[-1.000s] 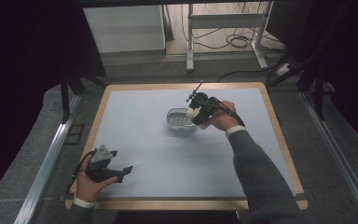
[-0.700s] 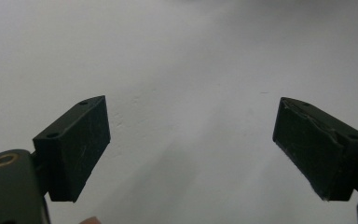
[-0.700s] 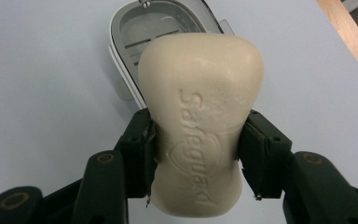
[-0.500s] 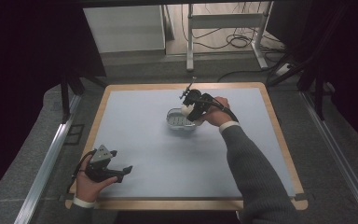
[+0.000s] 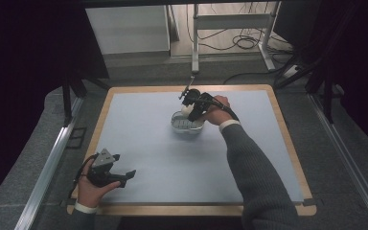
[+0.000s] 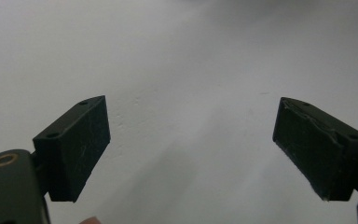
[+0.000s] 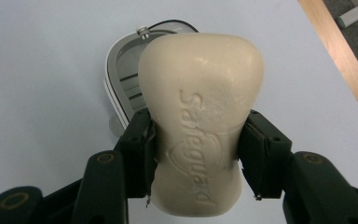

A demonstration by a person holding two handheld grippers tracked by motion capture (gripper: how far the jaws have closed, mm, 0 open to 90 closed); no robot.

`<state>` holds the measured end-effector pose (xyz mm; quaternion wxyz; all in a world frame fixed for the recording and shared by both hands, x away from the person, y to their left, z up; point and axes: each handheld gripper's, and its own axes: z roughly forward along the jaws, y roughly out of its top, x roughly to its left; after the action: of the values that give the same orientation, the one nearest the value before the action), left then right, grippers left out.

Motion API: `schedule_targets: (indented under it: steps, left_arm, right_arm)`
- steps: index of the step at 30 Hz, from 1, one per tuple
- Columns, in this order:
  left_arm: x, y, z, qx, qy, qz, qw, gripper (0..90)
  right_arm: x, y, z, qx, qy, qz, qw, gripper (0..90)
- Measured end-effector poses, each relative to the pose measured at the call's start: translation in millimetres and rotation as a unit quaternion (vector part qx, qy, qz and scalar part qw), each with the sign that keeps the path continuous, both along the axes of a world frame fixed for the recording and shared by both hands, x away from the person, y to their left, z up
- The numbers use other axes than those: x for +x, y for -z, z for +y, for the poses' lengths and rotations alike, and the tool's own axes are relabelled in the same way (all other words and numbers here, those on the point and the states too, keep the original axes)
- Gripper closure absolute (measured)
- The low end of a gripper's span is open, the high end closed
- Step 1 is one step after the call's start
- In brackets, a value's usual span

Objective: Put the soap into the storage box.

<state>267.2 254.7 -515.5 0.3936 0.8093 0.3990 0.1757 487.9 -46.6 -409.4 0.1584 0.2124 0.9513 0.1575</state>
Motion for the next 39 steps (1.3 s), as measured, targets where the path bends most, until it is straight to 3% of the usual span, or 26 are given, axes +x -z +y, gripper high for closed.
schedule_targets:
  steps: [25, 39]
  left_arm:
    - [0.3, 0.4, 0.0, 0.002, 0.001, 0.001, 1.0, 11.5]
    - [0.8, 1.4, -1.5, 0.004, 0.002, 0.003, 1.0, 11.5]
  right_arm:
    - [17.3, 42.7, 23.0, -0.041, -0.009, 0.006, 0.9991, 49.4]
    - [13.8, 48.5, 18.2, -0.02, -0.014, 0.004, 0.9997, 48.1]
